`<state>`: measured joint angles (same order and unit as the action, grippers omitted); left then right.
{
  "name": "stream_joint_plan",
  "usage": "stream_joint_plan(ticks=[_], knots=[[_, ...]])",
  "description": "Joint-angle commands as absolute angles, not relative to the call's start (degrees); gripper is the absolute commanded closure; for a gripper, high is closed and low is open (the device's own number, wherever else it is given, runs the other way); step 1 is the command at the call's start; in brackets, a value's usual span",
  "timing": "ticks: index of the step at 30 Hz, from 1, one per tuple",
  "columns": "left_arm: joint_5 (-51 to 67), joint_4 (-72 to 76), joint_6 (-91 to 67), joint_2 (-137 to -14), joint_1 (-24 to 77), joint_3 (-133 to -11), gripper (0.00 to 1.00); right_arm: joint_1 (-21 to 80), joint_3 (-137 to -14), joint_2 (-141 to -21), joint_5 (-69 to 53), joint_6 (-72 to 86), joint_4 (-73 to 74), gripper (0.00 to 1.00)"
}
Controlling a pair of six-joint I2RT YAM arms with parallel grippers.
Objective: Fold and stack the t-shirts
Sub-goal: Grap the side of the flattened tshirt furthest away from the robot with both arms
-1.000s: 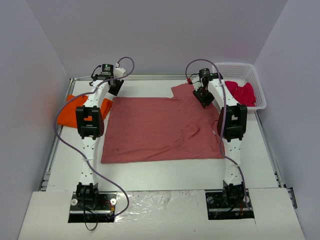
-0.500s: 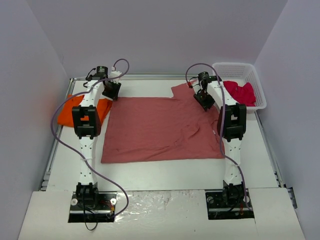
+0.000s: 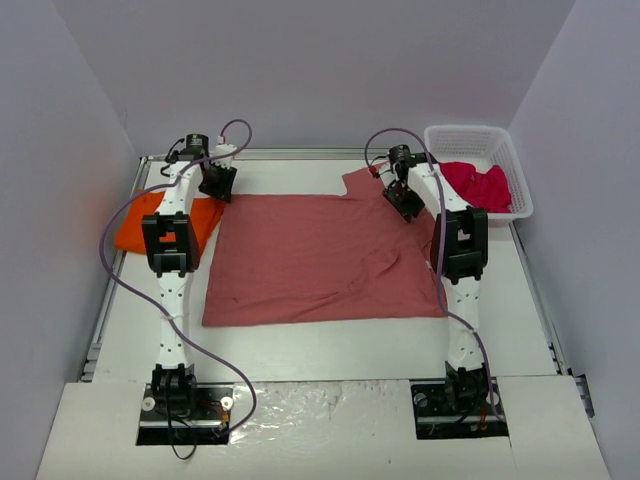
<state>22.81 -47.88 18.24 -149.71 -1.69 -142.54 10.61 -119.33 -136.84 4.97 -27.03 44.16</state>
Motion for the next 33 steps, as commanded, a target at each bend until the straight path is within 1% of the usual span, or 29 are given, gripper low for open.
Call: stream_joint_plan(ticks=[1, 12, 16, 17, 19, 20, 23, 28, 31, 32, 33], knots=[[23.6, -51.0, 20.0, -149.9, -1.9, -144.8, 0.62, 11.1, -119.0, -138.4, 7.1, -26.7, 46.1, 0.77], [27.1, -50.9, 20.2, -147.8, -1.8, -143.7, 0.65, 11.4, -118.5, -139.6, 8.8, -26.8, 46.1, 0.79], [27.9, -50.6, 20.6, -147.3, -1.5, -142.7, 0.69, 11.5, -118.6, -140.0, 9.1, -26.8, 46.0, 0.8], [27.9, -50.8, 21.2, -147.4, -1.3, -142.6, 0.74, 11.5, -118.7, -140.0, 9.0, -26.8, 46.0, 0.8], [27.6, -51.0, 21.8, -147.7, -1.1, -142.6, 0.79, 11.5, -118.9, -140.1, 9.1, -26.8, 46.0, 0.8], [27.4, -51.0, 22.1, -148.0, -0.9, -142.6, 0.86, 11.4, -119.1, -139.9, 9.0, -26.8, 46.0, 0.8], [26.5, -51.3, 22.5, -148.6, -0.6, -142.6, 0.97, 11.5, -119.4, -139.9, 9.1, -26.9, 46.0, 0.8], [26.9, -50.0, 22.0, -148.0, -0.6, -141.1, 0.98, 11.5, -119.5, -139.8, 9.4, -26.9, 46.0, 0.81], [26.0, -46.7, 20.4, -144.4, -0.2, -137.5, 0.98, 10.8, -121.5, -138.5, 7.9, -25.3, 45.4, 0.86], [25.1, -45.8, 20.0, -143.4, 1.4, -136.2, 0.98, 10.5, -122.1, -138.1, 7.4, -24.9, 44.7, 0.87], [23.3, -44.7, 20.1, -142.6, 1.8, -135.2, 0.97, 10.0, -123.4, -137.6, 6.2, -24.6, 43.9, 0.85]])
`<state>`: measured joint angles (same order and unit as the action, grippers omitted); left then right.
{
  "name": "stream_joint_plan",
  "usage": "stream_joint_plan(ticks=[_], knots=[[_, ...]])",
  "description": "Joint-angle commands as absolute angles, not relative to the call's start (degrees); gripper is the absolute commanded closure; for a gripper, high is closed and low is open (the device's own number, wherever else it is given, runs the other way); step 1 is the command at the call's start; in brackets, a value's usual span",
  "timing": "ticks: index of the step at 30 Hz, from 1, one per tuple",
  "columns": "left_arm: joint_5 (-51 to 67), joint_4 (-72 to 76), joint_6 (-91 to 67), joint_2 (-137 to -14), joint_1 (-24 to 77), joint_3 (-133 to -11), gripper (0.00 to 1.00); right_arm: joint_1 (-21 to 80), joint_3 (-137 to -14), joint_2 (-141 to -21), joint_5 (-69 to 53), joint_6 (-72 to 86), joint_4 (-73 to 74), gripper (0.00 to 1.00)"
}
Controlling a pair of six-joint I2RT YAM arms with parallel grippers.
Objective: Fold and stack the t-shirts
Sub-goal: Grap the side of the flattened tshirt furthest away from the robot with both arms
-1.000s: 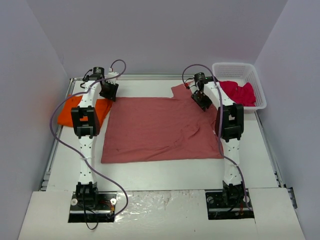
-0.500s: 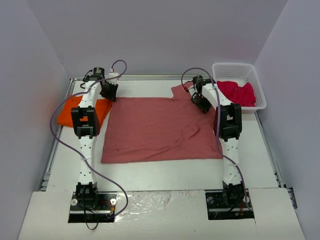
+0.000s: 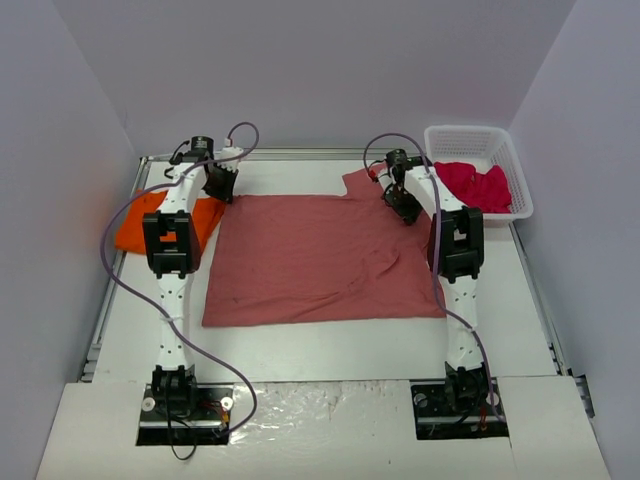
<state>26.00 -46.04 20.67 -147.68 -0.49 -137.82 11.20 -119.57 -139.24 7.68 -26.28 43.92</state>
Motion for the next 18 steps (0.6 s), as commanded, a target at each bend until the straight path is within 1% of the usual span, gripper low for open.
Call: stream_joint_plan(ticks=[1, 2, 4, 5, 8, 10, 11, 12, 13, 14, 15, 16, 18], knots=[[22.9, -44.4, 20.2, -141.1, 2.2, -133.5, 0.98, 9.7, -124.1, -136.7, 5.6, -24.3, 43.2, 0.82], [22.1, -44.0, 20.2, -140.4, 3.0, -132.6, 0.98, 9.6, -124.6, -136.3, 5.2, -23.9, 42.5, 0.8], [19.6, -43.3, 19.6, -139.1, 3.7, -131.2, 0.98, 9.4, -126.7, -136.0, 4.7, -23.7, 40.6, 0.8], [19.2, -43.2, 19.3, -139.0, 4.1, -131.0, 0.98, 9.2, -127.6, -136.0, 5.1, -23.2, 39.2, 0.75], [17.9, -43.9, 18.5, -138.7, 4.7, -131.0, 0.98, 8.8, -130.5, -136.1, 6.1, -23.1, 35.4, 0.71], [17.1, -44.4, 18.6, -138.5, 4.9, -130.9, 0.98, 8.3, -130.9, -135.8, 5.6, -23.1, 32.9, 0.7], [16.6, -44.5, 18.5, -138.3, 5.0, -130.3, 0.98, 8.2, -130.9, -135.9, 5.2, -23.1, 29.9, 0.67], [15.9, -44.3, 18.6, -138.3, 5.1, -130.1, 0.98, 8.2, -130.7, -136.3, 5.5, -22.3, 28.1, 0.62], [15.2, -44.2, 18.6, -138.0, 5.2, -129.9, 0.98, 8.1, -130.7, -136.8, 6.2, -22.2, 26.7, 0.54], [14.6, -44.1, 18.5, -138.0, 5.3, -129.8, 0.98, 8.1, -130.8, -137.3, 7.1, -22.1, 23.4, 0.51], [14.2, -44.1, 18.5, -138.0, 5.2, -129.8, 0.98, 8.1, -131.0, -138.5, 8.1, -21.6, 21.6, 0.46], [13.2, -44.1, 18.5, -137.9, 5.2, -129.7, 0.98, 8.1, -131.7, -139.1, 8.9, -21.5, 20.1, 0.37], [12.1, -44.0, 18.4, -138.0, 5.2, -129.6, 0.98, 8.1, -133.0, -141.5, 9.8, -21.7, 16.8, 0.33]])
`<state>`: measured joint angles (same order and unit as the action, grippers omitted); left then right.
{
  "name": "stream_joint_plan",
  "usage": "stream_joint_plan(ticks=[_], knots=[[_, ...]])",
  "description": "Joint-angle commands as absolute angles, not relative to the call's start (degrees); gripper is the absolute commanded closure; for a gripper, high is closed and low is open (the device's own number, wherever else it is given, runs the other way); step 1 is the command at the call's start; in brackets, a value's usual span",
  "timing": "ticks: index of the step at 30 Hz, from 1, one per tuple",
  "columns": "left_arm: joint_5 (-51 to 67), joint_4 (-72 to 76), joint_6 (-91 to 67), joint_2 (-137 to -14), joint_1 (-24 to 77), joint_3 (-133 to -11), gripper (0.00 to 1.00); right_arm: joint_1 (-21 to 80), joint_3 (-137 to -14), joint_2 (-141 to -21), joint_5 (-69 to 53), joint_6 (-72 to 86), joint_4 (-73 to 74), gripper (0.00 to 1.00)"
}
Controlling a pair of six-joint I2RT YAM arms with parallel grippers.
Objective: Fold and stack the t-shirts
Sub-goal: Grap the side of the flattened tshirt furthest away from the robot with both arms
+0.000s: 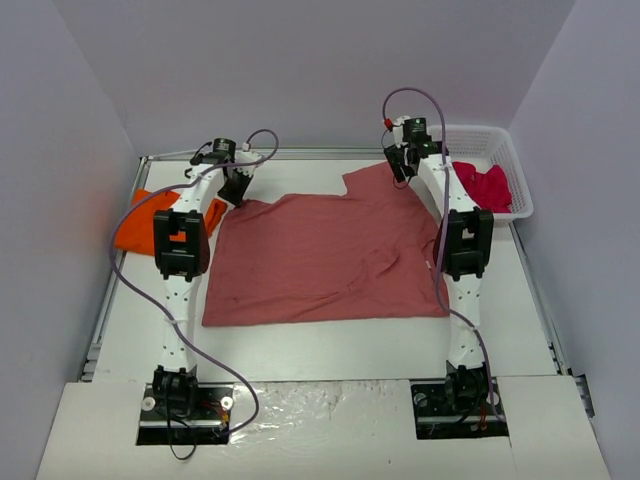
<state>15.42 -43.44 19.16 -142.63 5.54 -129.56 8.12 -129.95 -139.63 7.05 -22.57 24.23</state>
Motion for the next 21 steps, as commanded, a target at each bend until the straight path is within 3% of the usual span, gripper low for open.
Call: stream_joint_plan(ticks=[1, 10, 21], knots=[[11.1, -43.9, 18.3, -137.9, 5.2, -129.6, 0.98, 8.0, -134.4, -142.2, 10.0, -21.4, 15.0, 0.23], [8.3, -42.8, 17.1, -137.1, 5.3, -128.6, 0.98, 7.4, -134.9, -147.0, 0.6, -16.1, 1.2, 0.11], [8.3, -40.1, 16.7, -133.4, 5.4, -122.5, 0.98, 7.4, -148.1, -158.0, -5.6, -13.9, 2.0, 0.13]])
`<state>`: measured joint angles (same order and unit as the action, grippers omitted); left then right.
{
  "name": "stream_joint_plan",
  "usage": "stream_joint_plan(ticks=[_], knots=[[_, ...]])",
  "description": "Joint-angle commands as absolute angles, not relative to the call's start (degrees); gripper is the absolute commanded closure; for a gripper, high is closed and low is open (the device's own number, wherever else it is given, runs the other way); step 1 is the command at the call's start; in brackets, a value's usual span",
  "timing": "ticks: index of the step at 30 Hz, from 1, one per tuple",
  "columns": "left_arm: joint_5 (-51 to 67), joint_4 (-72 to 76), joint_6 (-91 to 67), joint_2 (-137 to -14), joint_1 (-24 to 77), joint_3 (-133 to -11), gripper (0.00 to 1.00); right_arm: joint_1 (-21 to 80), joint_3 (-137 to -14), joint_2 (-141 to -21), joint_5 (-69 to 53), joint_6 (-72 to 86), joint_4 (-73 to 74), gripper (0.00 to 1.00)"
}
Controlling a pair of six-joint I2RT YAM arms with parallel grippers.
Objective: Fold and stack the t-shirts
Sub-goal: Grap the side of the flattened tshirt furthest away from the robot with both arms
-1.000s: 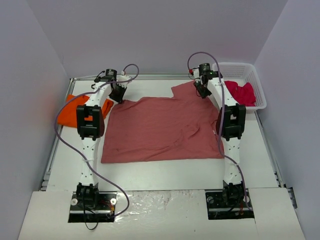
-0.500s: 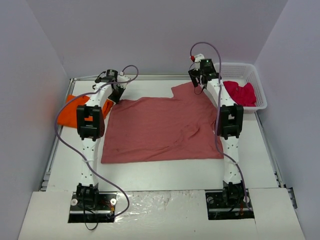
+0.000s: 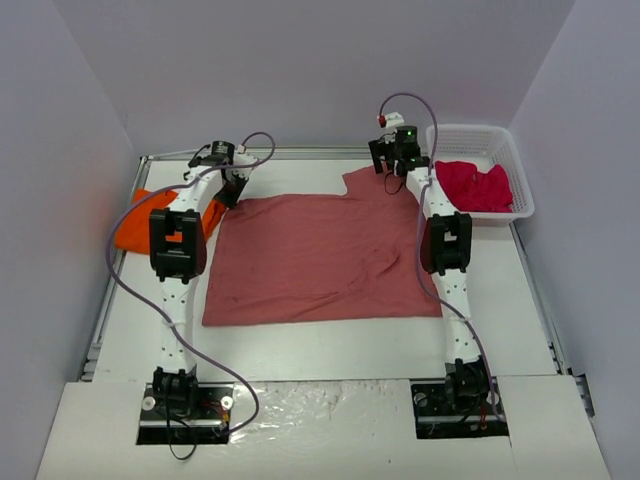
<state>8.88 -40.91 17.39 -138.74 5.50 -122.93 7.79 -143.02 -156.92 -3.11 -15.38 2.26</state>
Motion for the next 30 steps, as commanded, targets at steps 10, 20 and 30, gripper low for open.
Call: stream_joint_plan(ticks=[10, 20, 30], knots=[[8.0, -39.0, 16.0, -133.9, 5.4, -122.1, 0.98, 6.2, -153.7, -162.9, -6.0, -12.3, 3.3, 0.15], [8.1, -38.4, 15.2, -134.4, 5.6, -121.7, 0.98, 3.9, -155.1, -165.2, -9.7, -8.6, 3.4, 0.23], [8.2, -38.3, 14.9, -134.9, 5.7, -122.0, 0.98, 3.4, -156.4, -167.2, -16.3, -6.8, 5.4, 0.25]])
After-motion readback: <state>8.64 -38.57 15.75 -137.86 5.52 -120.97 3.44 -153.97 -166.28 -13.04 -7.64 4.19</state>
